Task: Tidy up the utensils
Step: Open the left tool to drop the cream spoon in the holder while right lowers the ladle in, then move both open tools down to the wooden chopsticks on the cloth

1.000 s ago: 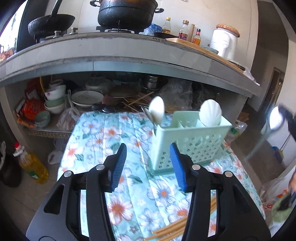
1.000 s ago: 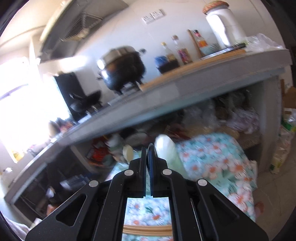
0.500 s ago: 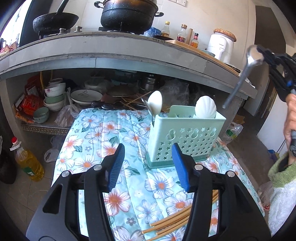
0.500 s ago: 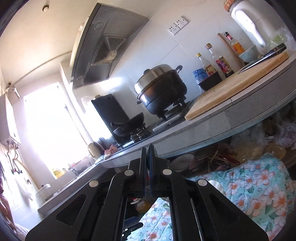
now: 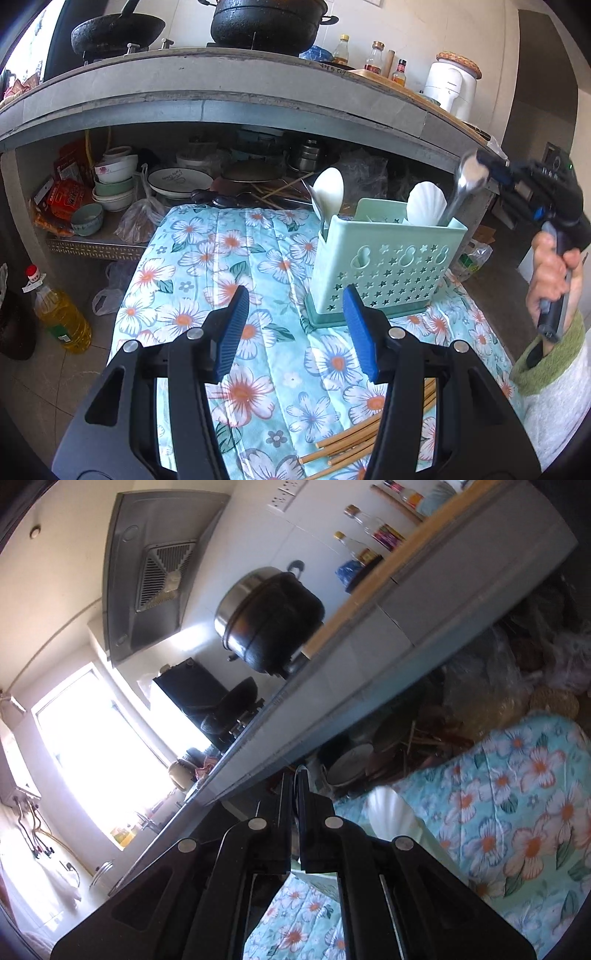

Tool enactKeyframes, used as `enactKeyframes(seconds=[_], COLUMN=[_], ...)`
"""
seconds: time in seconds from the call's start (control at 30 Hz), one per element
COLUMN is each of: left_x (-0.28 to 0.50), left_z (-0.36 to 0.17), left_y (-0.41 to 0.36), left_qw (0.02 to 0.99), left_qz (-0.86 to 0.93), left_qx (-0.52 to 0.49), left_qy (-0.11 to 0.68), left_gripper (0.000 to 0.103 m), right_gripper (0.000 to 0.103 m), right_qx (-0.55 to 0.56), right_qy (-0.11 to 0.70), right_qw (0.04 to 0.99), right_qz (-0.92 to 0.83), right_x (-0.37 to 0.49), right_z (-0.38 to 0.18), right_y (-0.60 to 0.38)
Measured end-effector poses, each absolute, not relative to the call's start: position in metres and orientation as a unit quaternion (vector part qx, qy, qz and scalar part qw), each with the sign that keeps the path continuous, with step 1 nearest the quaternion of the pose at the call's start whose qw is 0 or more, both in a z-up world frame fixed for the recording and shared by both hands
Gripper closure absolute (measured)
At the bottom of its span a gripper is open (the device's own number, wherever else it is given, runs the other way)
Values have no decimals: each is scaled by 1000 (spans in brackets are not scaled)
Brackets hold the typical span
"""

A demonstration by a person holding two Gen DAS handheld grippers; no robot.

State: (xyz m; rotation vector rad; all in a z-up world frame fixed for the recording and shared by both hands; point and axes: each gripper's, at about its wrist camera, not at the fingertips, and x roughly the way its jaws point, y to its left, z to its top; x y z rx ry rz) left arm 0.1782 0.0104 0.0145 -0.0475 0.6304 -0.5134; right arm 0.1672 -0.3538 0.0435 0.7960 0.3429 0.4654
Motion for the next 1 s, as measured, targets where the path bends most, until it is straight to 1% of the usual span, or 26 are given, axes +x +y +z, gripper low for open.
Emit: enactKeyframes(seconds=[0.03, 0.07, 0.2, 0.23, 0.27, 0.3, 0.5, 0.6, 0.63, 0.7, 0.77, 0.8, 0.87, 1.0], left_x=[179, 179, 177, 176, 175, 173, 164, 160, 157, 154, 150, 148, 142, 130], left_z=[14, 14, 14, 14, 15, 15, 17, 17, 16, 13, 9, 6, 1, -15], left_y=[10, 9, 7, 7, 6, 6, 2, 0, -2, -5, -10, -12, -18, -32], left_qw=[918, 917, 916, 916, 916, 916, 915, 913, 912, 911, 907, 905, 899, 892], left_qz=[-250, -251, -253, -253, -253, -253, -258, -262, -264, -265, -270, -274, -283, -288], left_qx=[-23, -24, -24, -24, -23, -23, -22, -19, -16, -10, -3, -2, 6, 42], left_qy=[308, 308, 310, 310, 310, 310, 311, 311, 312, 316, 324, 327, 334, 345], left_gripper=[53, 53, 51, 50, 50, 50, 49, 47, 46, 46, 44, 44, 40, 37], right_gripper=[100, 96, 95, 93, 86, 82, 75, 66, 64, 54, 49, 45, 39, 36], right_qx=[379, 373, 378, 378, 378, 378, 375, 366, 360, 350, 340, 333, 323, 301], right_qy=[174, 184, 195, 193, 190, 187, 172, 176, 183, 204, 231, 252, 284, 340], right_qw=[883, 886, 886, 888, 890, 891, 899, 905, 908, 910, 909, 907, 903, 890], right_qz=[215, 205, 185, 177, 170, 166, 145, 127, 116, 92, 68, 47, 19, -35], right_x=[168, 166, 158, 154, 150, 147, 115, 91, 82, 66, 53, 46, 36, 20], right_z=[39, 33, 21, 20, 21, 22, 29, 27, 24, 14, 2, -7, -21, -51], right_y=[-352, -350, -354, -355, -357, -359, -367, -365, -362, -357, -351, -346, -337, -320])
